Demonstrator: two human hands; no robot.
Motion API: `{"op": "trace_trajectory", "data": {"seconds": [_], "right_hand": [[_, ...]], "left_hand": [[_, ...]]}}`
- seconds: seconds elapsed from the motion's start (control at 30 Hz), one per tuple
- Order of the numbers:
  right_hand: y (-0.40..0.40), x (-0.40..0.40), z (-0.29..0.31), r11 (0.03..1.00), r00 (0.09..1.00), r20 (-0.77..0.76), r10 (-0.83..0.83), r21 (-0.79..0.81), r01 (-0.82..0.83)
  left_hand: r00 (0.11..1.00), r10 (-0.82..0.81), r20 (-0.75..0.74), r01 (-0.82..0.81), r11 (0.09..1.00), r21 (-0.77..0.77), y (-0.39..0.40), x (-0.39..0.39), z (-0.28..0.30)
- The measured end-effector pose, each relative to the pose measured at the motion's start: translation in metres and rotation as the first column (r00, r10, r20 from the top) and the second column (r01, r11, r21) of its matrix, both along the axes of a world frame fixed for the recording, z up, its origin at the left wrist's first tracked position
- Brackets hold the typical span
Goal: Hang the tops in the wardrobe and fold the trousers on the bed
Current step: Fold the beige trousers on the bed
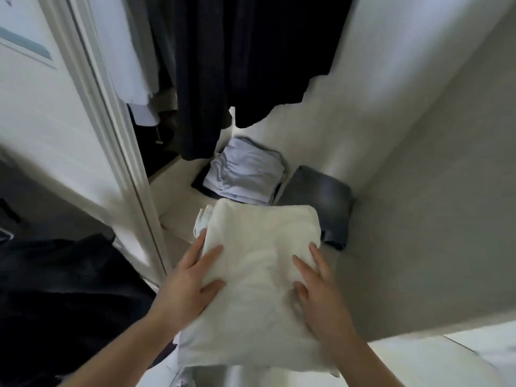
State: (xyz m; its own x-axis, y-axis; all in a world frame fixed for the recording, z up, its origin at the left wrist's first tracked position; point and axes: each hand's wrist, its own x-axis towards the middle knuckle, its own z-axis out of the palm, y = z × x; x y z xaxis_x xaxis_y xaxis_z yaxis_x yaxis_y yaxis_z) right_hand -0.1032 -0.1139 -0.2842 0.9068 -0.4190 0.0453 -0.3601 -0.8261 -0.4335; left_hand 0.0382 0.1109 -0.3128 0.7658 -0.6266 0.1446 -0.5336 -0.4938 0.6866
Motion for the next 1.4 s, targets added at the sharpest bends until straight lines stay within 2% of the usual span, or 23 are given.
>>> {"op": "trace_trajectory", "data": {"seconds": [0.33, 0.53, 0.57, 0.67, 0.83, 1.07, 1.13, 1.2, 1.33, 1.4], "right_hand": [[-0.039, 0.043, -0.004, 0.976, 0.973, 0.08, -0.218, -0.002, 0.219], [-0.088, 0.083, -0.015, 0.938, 0.925, 0.171, -0.339, -0.005, 0.345], [-0.101, 0.088, -0.017, 0.936, 0.921, 0.173, -0.35, 0.027, 0.351], [-0.145, 0.107, -0.03, 0.937, 0.927, 0.153, -0.343, -0.012, 0.348], [-0.219, 0.137, -0.054, 0.904, 0.892, 0.155, -0.425, 0.017, 0.427], [-0.313, 0.16, -0.113, 0.847, 0.839, 0.115, -0.532, 0.062, 0.529], [-0.328, 0.166, -0.131, 0.834, 0.829, 0.089, -0.552, 0.074, 0.547], [-0.34, 0.172, -0.149, 0.783, 0.784, 0.074, -0.617, 0.156, 0.602], [-0.343, 0.179, -0.172, 0.787, 0.791, -0.009, -0.612, 0.093, 0.61], [-0.344, 0.183, -0.175, 0.744, 0.747, -0.052, -0.662, 0.065, 0.664]], "left_hand": [[0.956, -0.293, -0.014, 0.293, 0.956, 0.008, -0.08, 0.087, -0.008], [0.93, -0.367, -0.015, 0.367, 0.93, 0.013, -0.151, 0.144, -0.016], [0.924, -0.381, -0.027, 0.382, 0.924, 0.017, -0.166, 0.152, -0.019], [0.909, -0.412, -0.066, 0.414, 0.91, 0.019, -0.213, 0.176, -0.027], [0.903, -0.428, -0.04, 0.429, 0.902, 0.045, -0.291, 0.209, -0.044], [0.88, -0.474, 0.031, 0.473, 0.881, 0.036, -0.405, 0.245, -0.109], [0.88, -0.474, 0.021, 0.472, 0.879, 0.061, -0.423, 0.25, -0.135], [0.888, -0.459, -0.033, 0.46, 0.883, 0.087, -0.434, 0.256, -0.159], [0.912, -0.4, -0.093, 0.41, 0.901, 0.143, -0.435, 0.255, -0.183], [0.946, -0.324, -0.022, 0.322, 0.928, 0.189, -0.435, 0.247, -0.182]]}}
